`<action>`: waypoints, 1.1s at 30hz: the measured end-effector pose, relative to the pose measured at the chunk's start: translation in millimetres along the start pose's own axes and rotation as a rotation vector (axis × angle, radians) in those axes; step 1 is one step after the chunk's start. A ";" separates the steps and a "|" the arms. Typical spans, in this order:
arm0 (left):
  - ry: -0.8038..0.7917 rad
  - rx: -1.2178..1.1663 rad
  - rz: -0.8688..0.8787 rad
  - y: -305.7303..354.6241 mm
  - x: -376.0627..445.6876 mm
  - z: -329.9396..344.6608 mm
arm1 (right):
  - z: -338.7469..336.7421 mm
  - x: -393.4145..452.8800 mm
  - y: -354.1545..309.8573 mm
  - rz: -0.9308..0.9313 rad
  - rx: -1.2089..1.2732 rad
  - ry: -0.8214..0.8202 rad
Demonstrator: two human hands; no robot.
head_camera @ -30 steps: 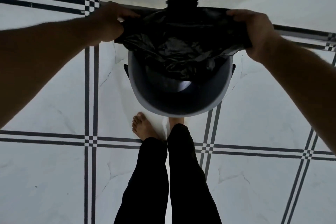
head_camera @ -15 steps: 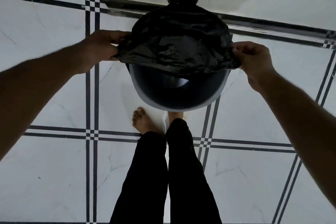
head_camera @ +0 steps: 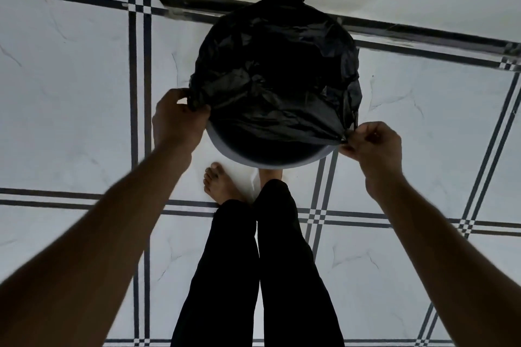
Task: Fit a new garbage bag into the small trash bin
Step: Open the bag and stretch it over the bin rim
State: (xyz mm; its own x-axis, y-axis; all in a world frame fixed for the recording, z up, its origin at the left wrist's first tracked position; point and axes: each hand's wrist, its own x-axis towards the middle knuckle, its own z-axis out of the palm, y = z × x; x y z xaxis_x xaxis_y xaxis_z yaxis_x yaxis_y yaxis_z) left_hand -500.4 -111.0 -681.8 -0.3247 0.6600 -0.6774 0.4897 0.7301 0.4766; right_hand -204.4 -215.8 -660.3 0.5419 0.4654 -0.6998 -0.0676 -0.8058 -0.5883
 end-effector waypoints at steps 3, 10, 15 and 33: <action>0.054 -0.120 -0.054 -6.7 -14.9 7.7 | 0.8 -4.5 3.5 0.068 0.062 -0.033; -0.048 -0.044 -0.070 -14.8 -33.5 -0.2 | -0.7 -0.2 6.5 0.056 0.000 -0.131; -0.122 0.221 0.165 -8.9 -31.8 -7.3 | 1.2 6.9 8.5 0.049 -0.036 -0.158; 0.033 0.118 0.295 -19.5 -64.3 16.6 | 12.7 -17.5 4.1 0.132 0.066 -0.030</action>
State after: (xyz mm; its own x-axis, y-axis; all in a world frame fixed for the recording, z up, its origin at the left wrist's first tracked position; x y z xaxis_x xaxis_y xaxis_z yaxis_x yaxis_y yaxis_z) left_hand -475.6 -170.7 -656.9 -0.1797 0.8468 -0.5006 0.6563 0.4823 0.5803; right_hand -224.7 -222.5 -655.6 0.4995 0.3682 -0.7842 -0.1920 -0.8357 -0.5146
